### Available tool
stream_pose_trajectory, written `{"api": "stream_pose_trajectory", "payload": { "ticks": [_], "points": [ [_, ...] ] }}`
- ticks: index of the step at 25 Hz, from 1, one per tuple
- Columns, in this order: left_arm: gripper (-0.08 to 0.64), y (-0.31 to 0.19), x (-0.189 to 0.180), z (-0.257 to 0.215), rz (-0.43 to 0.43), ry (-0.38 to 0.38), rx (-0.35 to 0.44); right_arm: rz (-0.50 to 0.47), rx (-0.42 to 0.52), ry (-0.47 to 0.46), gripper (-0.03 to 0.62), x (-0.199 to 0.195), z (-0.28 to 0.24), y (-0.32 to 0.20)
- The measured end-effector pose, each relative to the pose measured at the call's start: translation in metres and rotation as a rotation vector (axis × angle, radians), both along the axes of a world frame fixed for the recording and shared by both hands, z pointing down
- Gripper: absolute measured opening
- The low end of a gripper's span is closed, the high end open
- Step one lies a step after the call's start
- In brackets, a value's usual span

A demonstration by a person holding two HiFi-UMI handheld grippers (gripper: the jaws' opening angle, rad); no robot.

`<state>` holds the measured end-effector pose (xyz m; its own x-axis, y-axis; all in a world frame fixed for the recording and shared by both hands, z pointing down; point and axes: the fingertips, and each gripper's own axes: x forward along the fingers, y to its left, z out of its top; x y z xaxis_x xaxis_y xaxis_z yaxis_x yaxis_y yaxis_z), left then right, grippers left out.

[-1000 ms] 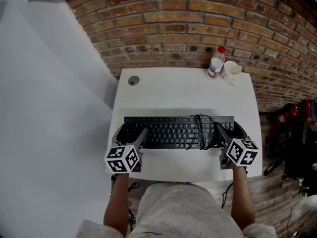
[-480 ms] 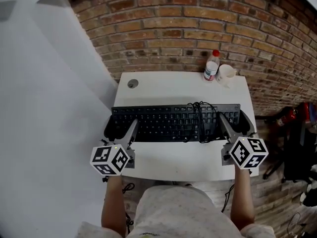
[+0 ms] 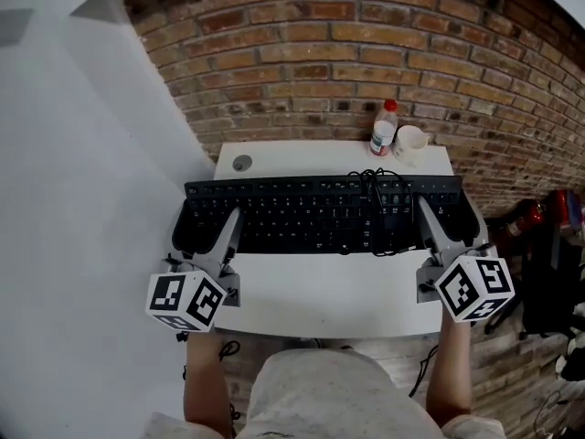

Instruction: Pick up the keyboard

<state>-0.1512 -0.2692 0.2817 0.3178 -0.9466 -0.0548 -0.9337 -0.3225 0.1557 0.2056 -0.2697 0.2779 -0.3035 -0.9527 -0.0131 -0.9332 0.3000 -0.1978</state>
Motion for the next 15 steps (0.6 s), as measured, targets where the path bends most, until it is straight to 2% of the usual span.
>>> {"api": "stream_pose_trajectory", "payload": {
  "ticks": [7, 15],
  "points": [
    [0.408, 0.009, -0.001, -0.020, -0.006, -0.006, 0.079, 0.000, 0.076, -0.009, 0.371, -0.001, -0.017, 0.009],
    [0.410, 0.008, -0.002, -0.018, -0.020, 0.006, 0.074, -0.003, 0.073, 0.000, 0.372, -0.001, -0.017, 0.007]
  ]
}}
